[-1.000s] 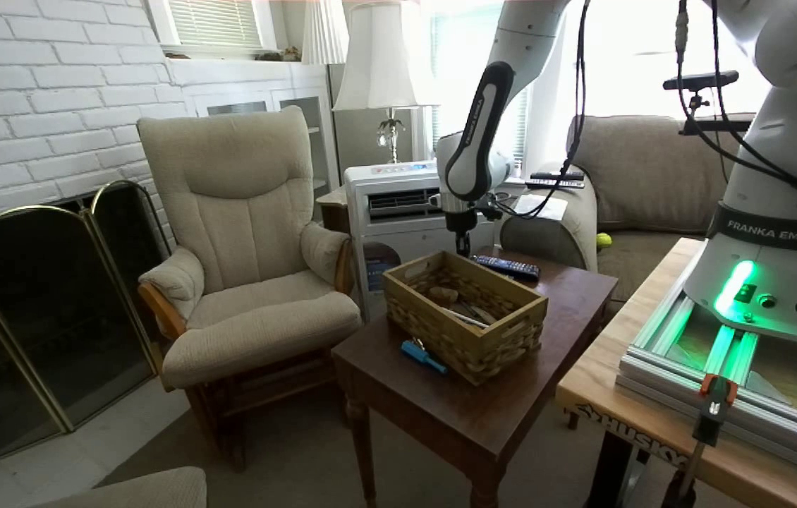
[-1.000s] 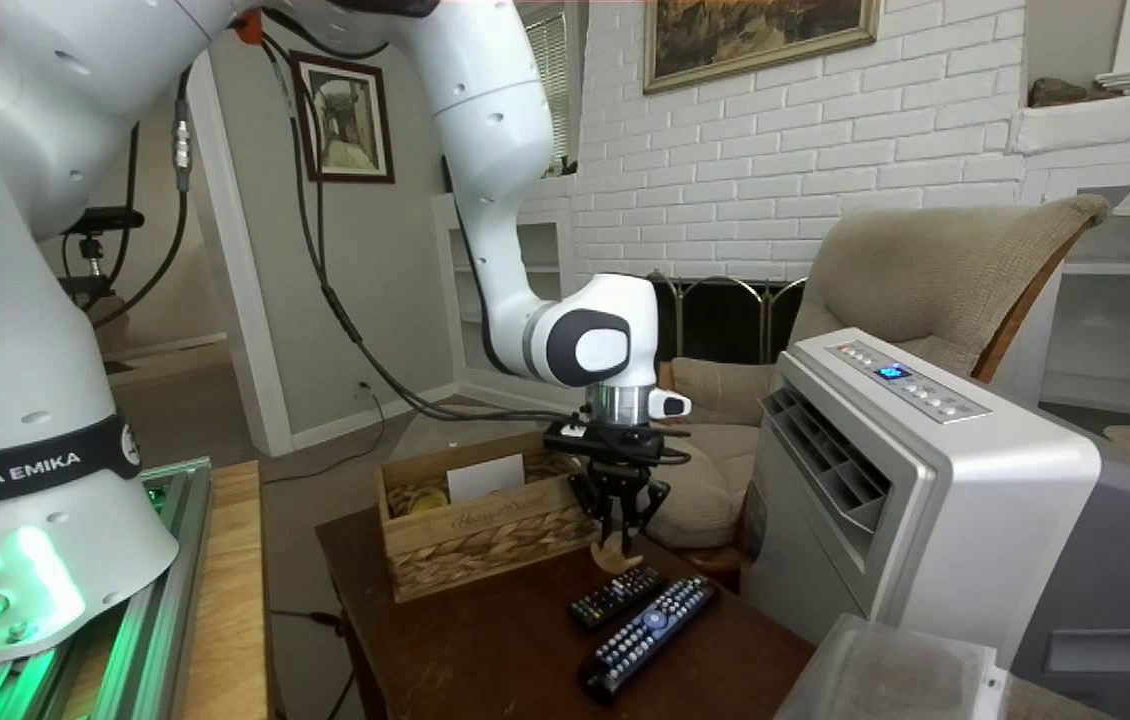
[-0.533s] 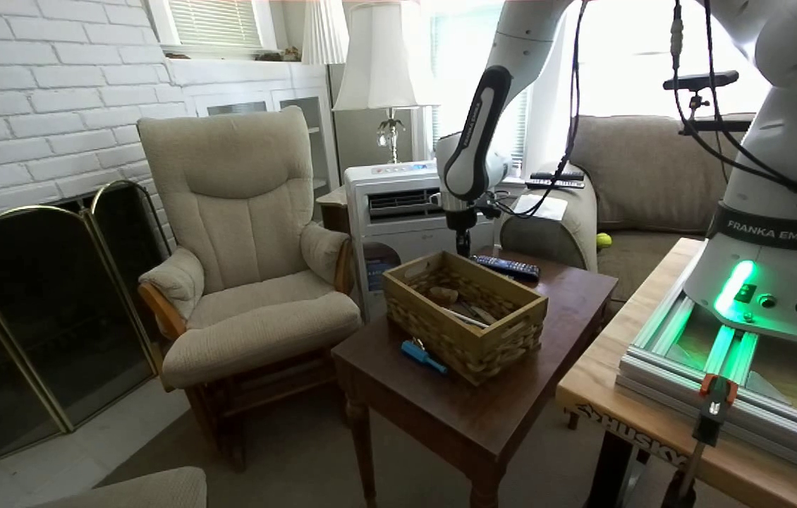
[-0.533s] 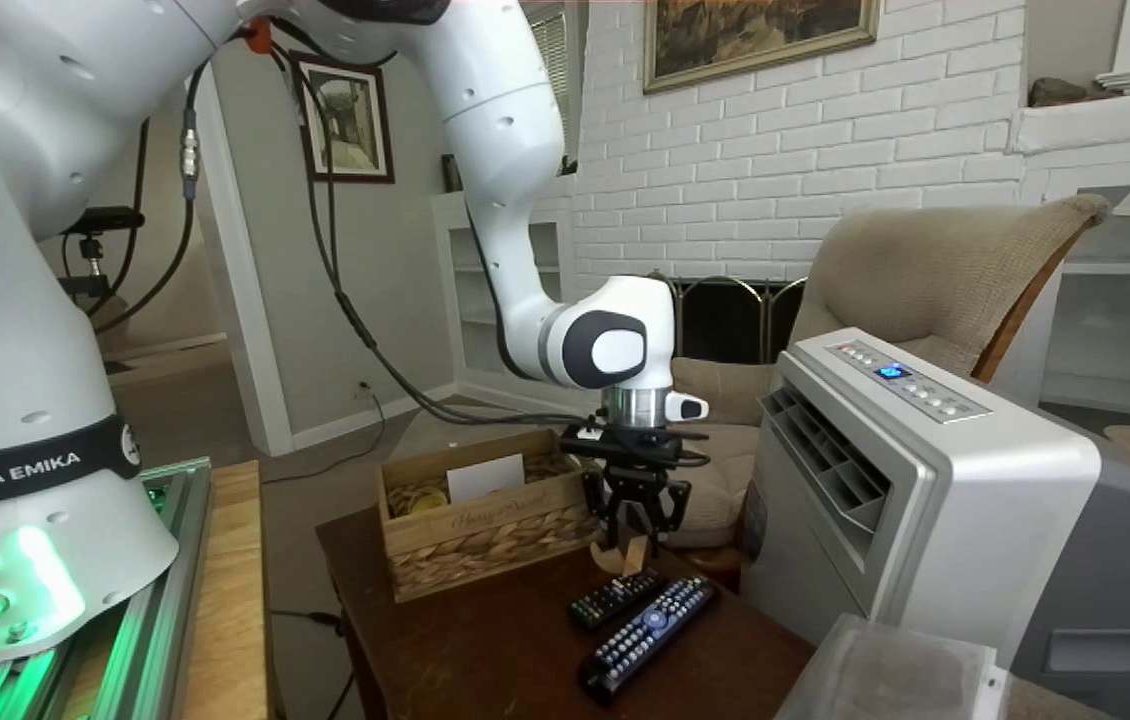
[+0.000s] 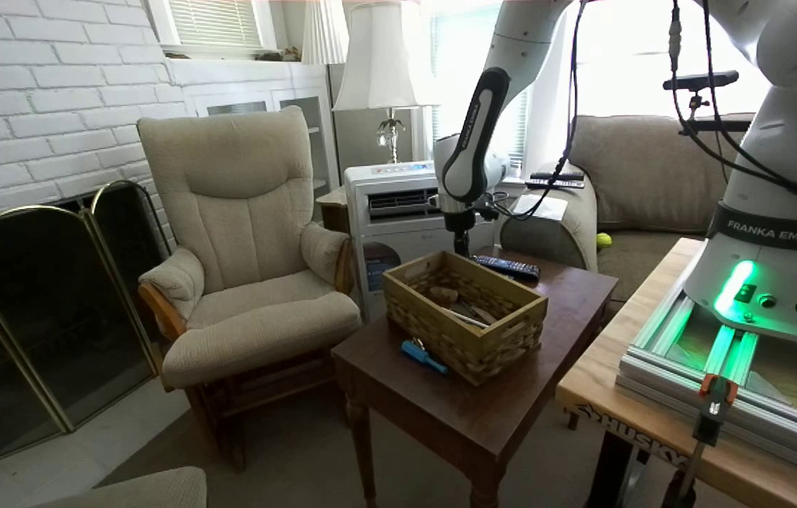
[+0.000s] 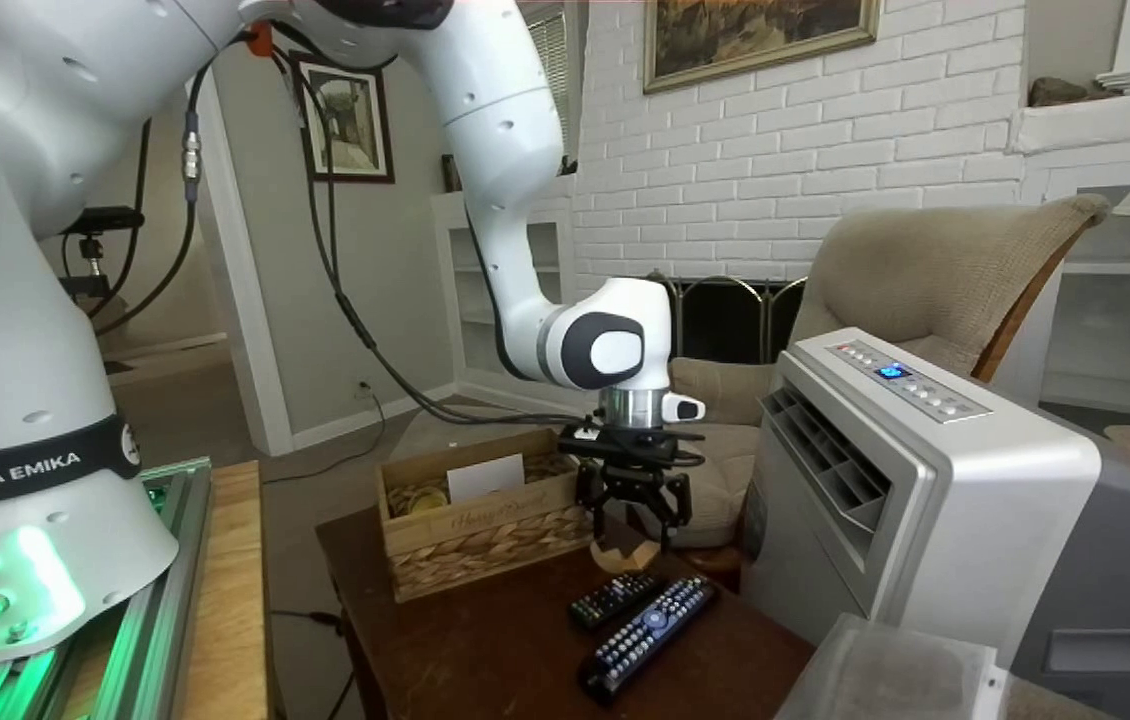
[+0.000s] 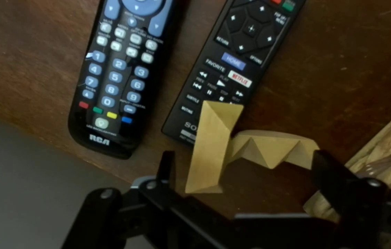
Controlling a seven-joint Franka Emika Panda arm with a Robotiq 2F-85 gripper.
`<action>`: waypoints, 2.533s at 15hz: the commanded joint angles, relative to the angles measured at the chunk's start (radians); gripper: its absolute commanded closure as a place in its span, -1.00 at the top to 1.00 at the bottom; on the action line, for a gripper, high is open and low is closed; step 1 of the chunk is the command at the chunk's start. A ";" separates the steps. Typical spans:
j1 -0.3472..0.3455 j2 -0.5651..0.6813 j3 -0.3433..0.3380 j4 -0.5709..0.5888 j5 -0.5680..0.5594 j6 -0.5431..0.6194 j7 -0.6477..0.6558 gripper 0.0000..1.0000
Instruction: Remove the black pen from the wooden box, put it on the table, remove the wooden chip from the wooden box and put it on the table
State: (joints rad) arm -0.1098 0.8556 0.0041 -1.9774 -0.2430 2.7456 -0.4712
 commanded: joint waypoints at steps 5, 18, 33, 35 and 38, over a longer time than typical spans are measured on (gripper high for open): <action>0.006 -0.003 -0.008 0.014 -0.014 -0.008 0.039 1.00; 0.013 0.005 -0.028 0.012 0.003 -0.001 0.134 -0.12; -0.007 -0.022 0.001 -0.024 0.001 0.012 0.111 -0.88; -0.001 -0.028 0.001 -0.034 -0.002 0.016 0.113 -0.88; 0.004 -0.048 0.000 -0.067 -0.016 0.038 0.103 -0.88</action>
State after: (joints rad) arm -0.1058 0.8480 0.0014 -1.9861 -0.2430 2.7517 -0.3575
